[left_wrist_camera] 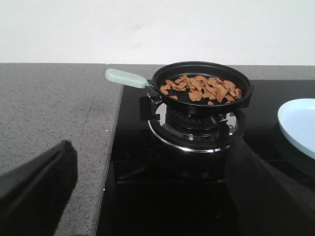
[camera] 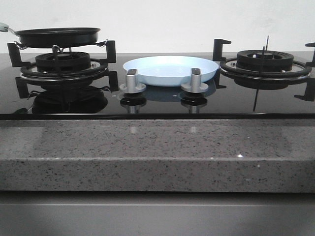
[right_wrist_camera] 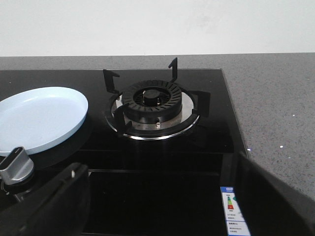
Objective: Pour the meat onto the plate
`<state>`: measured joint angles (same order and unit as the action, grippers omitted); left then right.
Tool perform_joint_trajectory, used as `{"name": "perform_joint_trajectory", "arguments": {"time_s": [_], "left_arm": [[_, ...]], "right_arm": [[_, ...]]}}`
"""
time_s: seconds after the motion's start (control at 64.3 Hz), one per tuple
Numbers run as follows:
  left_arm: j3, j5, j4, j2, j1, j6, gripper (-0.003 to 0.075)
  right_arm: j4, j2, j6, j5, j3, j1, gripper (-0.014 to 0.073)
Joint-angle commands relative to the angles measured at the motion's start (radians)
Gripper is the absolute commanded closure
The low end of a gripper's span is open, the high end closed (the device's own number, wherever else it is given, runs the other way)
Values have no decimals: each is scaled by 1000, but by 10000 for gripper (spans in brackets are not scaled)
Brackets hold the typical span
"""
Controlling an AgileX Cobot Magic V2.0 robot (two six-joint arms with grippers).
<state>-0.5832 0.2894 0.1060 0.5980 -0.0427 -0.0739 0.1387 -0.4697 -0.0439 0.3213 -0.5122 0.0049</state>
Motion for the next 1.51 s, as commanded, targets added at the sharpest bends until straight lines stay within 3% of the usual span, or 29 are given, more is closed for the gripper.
{"name": "perform_joint_trajectory", "arguments": {"time_s": [0.0,0.202,0.451,0.637,0.917,1.492], "left_arm": [[-36,-84,5,4,3,9,152],[-36,-91,5,4,3,9,158],[-36,-91,5,4,3,9,158],[-36,-159,5,4,3,9,158],[-36,-163,5,4,3,9,158],[-36,-161,5,4,3,9,158]], "right_arm": [[11,-10,-3,-80,-34,-7,-19],[86,-91,-3,-61,-89,-3,-17],[86,-379,-3,59,-296,9,-17],[86,-632,-3,176,-500,97,-12],[83,-961,-9,270,-814,225,130],[83,-1488,-96,682,-1461,227,298]]}}
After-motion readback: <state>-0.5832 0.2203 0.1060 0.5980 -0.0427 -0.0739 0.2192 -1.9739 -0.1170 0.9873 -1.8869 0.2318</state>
